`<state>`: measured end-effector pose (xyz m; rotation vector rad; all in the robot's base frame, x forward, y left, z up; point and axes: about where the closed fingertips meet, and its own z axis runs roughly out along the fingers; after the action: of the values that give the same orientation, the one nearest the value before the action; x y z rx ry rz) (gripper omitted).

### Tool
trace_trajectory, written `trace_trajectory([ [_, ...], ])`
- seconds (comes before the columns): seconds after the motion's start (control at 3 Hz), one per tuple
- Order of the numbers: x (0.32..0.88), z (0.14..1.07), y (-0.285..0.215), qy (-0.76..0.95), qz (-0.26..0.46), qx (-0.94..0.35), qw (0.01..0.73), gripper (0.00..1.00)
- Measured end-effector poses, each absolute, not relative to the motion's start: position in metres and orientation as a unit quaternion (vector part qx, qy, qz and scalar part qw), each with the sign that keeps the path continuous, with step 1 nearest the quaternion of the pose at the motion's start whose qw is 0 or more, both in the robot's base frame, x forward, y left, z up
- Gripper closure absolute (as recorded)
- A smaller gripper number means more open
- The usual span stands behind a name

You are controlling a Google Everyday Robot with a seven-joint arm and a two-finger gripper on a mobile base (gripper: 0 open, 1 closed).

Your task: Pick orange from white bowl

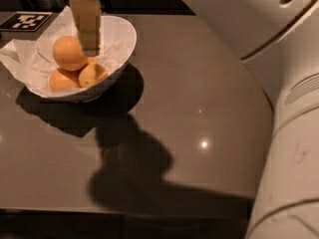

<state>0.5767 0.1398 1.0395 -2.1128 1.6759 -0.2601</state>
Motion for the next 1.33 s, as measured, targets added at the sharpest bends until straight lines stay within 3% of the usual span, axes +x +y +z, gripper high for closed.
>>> trace_trajectory([
  [0.33, 0.591, 1.03, 0.168, 0.59, -0.094, -0.776, 0.203, 0.0],
  [0.67, 0.603, 1.019, 0.192, 0.581, -0.085, -0.786, 0.193, 0.07],
  [1.0, 0.614, 1.006, 0.205, 0.58, -0.069, -0.791, 0.184, 0.22],
  [1.33, 0.623, 0.993, 0.212, 0.584, -0.053, -0.79, 0.176, 0.2],
])
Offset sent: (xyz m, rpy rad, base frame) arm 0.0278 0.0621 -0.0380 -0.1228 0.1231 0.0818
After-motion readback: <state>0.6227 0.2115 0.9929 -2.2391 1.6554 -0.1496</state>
